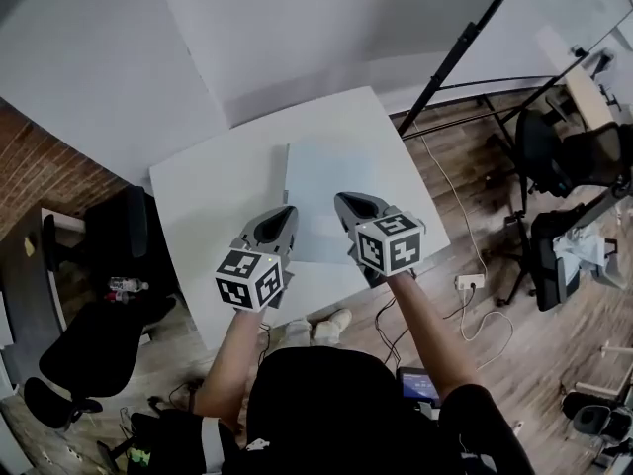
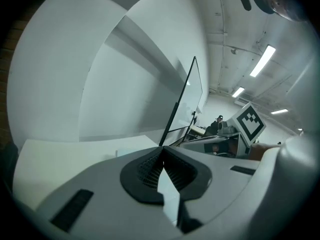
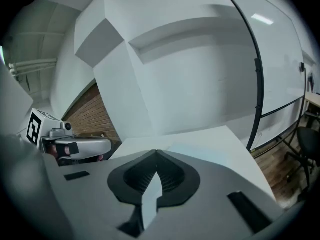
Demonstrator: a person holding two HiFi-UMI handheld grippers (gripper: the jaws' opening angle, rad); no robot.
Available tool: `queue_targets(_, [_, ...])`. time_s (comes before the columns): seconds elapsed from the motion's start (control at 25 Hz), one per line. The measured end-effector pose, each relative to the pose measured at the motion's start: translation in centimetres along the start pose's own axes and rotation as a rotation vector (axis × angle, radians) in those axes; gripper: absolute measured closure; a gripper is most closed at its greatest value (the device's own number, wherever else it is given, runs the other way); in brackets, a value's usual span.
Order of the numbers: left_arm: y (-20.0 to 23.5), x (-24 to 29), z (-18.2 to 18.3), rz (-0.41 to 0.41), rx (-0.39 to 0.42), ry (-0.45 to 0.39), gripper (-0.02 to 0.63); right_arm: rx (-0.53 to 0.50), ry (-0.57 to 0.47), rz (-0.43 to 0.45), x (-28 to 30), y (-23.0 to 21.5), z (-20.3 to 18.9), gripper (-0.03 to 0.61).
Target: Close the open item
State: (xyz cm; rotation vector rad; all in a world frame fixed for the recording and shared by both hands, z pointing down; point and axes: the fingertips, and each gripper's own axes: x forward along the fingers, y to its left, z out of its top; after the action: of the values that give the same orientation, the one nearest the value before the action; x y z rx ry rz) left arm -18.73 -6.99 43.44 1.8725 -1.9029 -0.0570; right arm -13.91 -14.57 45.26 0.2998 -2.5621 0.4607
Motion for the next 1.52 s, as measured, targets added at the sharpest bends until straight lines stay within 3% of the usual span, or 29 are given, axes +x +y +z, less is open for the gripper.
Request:
queue_targets(0.36, [-4.7,0.0,6.0,-0.053,0.122,-0.062,0.6,-0.029,-0.148,-0.058,-6.2,0.1,4.5,0.54])
queue_targets(0.68, [-9.1,-0.3,12.1,-0.089,0.222,-0.166,0.6,-0.064,-0.308,-0.098,-11.6,-0.6,9.9,0.54])
queue_targets(0.96, [-12.7,-0.8,14.4,-0.114,0.258,-0.234,0.6,-0.086,-0.412,-0.17,-16.0,-1.6,11.6,0.54])
queue_targets(1.52, [-17.2,-0.1,17.6,-0.169,0.348,-0.299,0.6,-0.15,-0.558,-0.195,-21.5,-1.3,15.3,0.54])
